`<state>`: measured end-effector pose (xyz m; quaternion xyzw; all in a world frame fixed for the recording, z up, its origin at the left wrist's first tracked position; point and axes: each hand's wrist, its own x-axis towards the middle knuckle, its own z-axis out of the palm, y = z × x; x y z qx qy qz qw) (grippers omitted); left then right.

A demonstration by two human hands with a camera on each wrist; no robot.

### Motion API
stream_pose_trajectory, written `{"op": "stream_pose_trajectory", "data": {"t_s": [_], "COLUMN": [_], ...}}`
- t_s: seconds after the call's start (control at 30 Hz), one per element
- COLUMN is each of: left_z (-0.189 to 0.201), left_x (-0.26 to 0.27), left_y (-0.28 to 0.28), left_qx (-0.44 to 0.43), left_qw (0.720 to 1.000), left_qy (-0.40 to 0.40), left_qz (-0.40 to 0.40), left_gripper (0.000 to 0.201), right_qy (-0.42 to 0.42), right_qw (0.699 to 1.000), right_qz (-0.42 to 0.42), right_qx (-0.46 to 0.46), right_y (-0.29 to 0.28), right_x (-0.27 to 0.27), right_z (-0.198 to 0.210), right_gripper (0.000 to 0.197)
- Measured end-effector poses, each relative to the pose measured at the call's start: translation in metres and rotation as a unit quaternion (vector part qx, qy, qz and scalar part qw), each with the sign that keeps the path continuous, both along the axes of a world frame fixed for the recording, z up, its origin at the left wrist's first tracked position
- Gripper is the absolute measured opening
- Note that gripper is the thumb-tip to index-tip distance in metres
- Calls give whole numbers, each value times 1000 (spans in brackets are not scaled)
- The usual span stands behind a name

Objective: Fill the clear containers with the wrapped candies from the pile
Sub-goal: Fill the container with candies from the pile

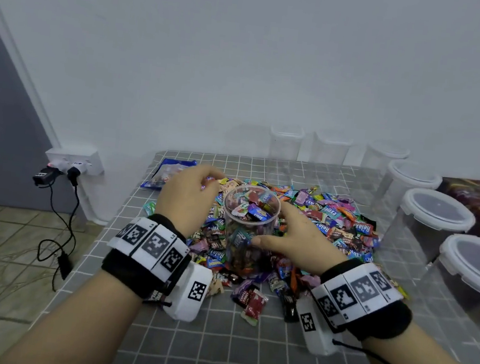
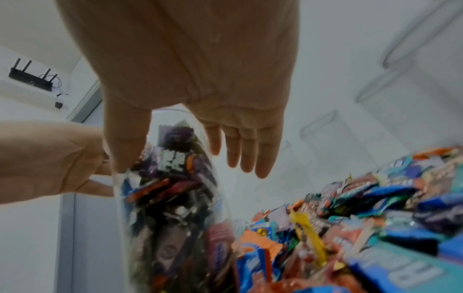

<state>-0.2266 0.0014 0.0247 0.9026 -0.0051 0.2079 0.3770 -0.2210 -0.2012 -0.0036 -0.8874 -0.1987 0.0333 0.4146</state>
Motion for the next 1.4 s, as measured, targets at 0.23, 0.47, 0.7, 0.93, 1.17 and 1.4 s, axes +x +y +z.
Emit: {"op": "stream_pose_trajectory", "data": {"t_s": [0.23,0.47,0.7,0.93,1.17,1.4], "left_z": [-33,-49,-55,-65,-65,-62], "left_x": [9,3,2,3,9,8], "left_y": [17,7,-4,-9,-12,-9], "left_qx": [227,356,411,440,454,401], "left_qw": [952,859,819,789,796,842], "left_qy": [202,350,383,410,374,338], "left_qz": [-45,-110,-111,-129,-139,-124], "left_gripper": [45,103,111,99,56,25], "right_qy": [-7,53,102,87,46,23], "right_qw": [975,923,890,869,899,914], "right_qz": [-21,6,34,56,42,18], "right_qx": [-220,-380,-444,-484,-433,-405], "right_y": [-23,-32,-28,-18,-17,-16], "right_x": [4,4,6,8,8,10], "right_z": [8,-4,-18,-31,-29,-28], "right_gripper": [58,95,109,99,54,31]}}
